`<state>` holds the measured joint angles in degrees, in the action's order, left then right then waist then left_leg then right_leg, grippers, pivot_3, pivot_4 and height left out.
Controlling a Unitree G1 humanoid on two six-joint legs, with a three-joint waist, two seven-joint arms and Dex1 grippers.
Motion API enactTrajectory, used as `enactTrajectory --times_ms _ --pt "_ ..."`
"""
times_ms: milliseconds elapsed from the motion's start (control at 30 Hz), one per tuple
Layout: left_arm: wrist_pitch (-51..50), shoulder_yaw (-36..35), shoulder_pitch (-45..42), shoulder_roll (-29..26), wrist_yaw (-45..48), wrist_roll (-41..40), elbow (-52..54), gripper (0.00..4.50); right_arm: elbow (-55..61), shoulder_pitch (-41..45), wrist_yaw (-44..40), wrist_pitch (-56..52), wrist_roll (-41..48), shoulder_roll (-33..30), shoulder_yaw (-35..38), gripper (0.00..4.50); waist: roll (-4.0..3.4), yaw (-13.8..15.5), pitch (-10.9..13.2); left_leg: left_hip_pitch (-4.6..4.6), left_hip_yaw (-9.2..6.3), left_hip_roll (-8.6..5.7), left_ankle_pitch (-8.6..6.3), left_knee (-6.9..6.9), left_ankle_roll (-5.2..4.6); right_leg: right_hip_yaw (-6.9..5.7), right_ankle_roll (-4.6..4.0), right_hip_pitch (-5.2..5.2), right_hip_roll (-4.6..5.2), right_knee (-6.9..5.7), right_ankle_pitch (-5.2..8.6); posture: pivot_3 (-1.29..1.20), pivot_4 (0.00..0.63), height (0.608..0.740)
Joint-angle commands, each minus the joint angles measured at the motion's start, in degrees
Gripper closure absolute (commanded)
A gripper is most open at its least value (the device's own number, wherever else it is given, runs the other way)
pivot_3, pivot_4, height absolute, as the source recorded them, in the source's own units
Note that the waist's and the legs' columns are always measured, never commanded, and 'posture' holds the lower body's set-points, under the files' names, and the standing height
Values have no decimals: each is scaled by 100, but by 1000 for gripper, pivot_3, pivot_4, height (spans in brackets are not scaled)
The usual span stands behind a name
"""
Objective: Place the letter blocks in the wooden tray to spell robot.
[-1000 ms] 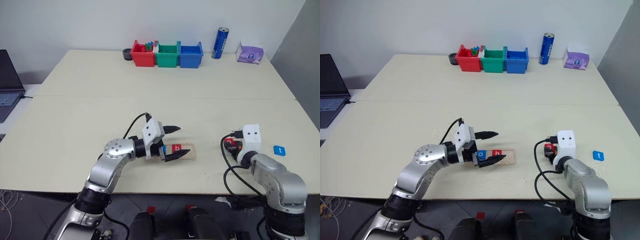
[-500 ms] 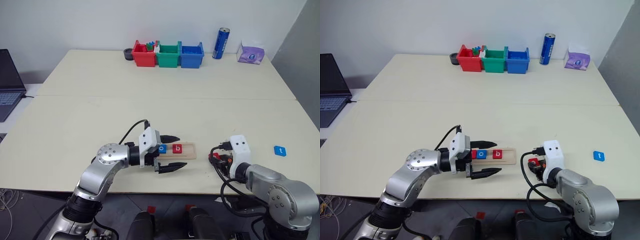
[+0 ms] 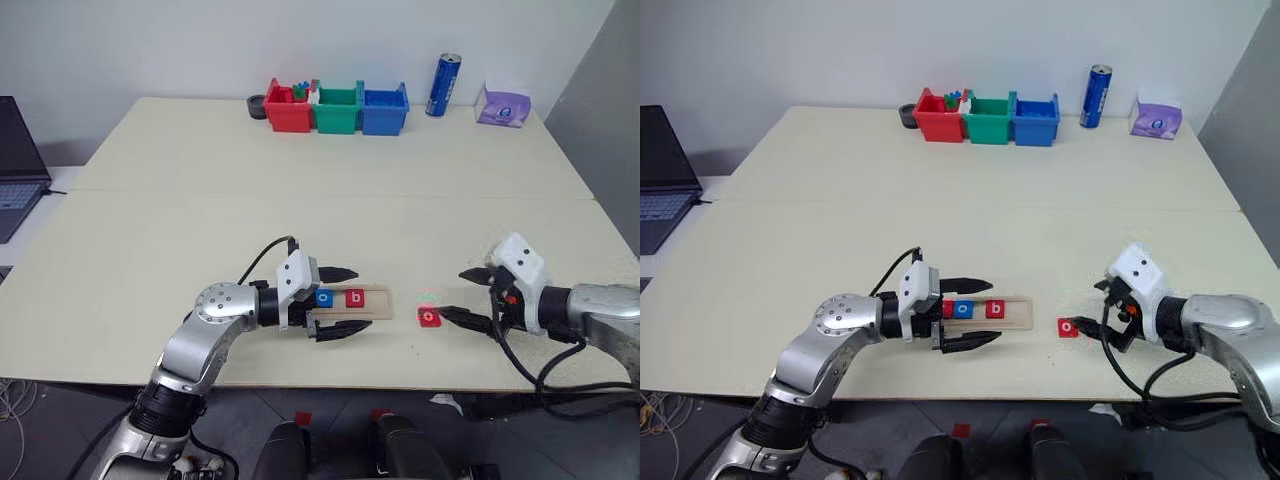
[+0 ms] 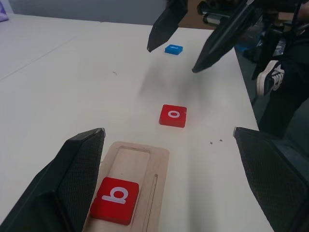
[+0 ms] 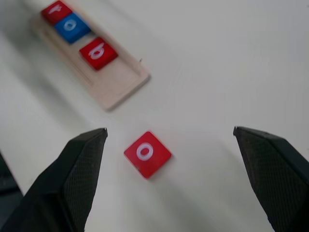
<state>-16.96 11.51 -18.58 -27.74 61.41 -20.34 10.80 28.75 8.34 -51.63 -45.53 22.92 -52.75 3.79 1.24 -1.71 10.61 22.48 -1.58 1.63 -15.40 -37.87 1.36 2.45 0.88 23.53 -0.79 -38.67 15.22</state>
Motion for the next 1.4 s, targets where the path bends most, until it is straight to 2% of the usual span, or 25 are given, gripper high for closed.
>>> enactTrajectory --times_ms 33,133,267,600,700,933,1067,1233,1400 --pt "244 31 -65 -61 260 -53 8 0 -861 -50 -717 1937 -596 -56 -439 42 1 -20 1 -2 5 0 0 -1 0 3 1 0 0 -1 -1 0 150 740" --pt "310 23 -74 -135 411 -47 -17 0 -1374 97 -989 2615 -755 83 -723 42 1 -25 1 -9 9 1 0 -3 0 8 2 0 0 -11 -2 0 150 740" --pt "387 14 -113 -189 488 -19 -69 0 -1911 389 -1089 2946 -948 323 -1023 42 1 -13 1 -13 7 2 1 -7 1 9 2 0 -2 -22 -2 0 150 740" --pt "342 12 -62 -211 442 -26 26 0 -2411 638 -1181 3130 -1138 616 -1264 42 1 4 1 -12 5 1 1 -9 1 8 1 -1 1 -23 -2 0 150 740" --pt "323 -2 -102 -222 451 -34 8 0 -2440 626 -1204 3185 -1176 627 -1293 591 1 4 1 -12 5 1 1 -9 1 7 1 -1 1 -24 -2 0 150 740" --pt "333 11 -130 -239 463 -29 -7 0 -2510 653 -1187 3272 -1291 714 -1351 3011 1 3 1 -13 5 1 1 -9 1 8 0 -1 1 -26 -3 0 150 740" --pt "325 18 -141 -222 445 -33 5 0 -2484 731 -1224 3250 -1270 754 -1344 3042 1 3 1 -14 5 1 1 -10 1 8 0 -1 1 -27 -3 0 150 740" --pt "423 -353 -75 -444 529 -160 -143 0 -2257 1137 -1423 2990 -1139 798 -1422 3042 0 -13 1 -16 5 2 1 -10 1 9 -1 -1 1 -30 -3 0 150 740" --pt "508 -1022 252 -1191 919 -366 -378 0 -2275 1862 -1645 2802 -1141 1211 -1800 3042 -1 -42 2 -29 3 13 1 -4 1 8 -5 -1 -7 -35 -2 0 150 740"
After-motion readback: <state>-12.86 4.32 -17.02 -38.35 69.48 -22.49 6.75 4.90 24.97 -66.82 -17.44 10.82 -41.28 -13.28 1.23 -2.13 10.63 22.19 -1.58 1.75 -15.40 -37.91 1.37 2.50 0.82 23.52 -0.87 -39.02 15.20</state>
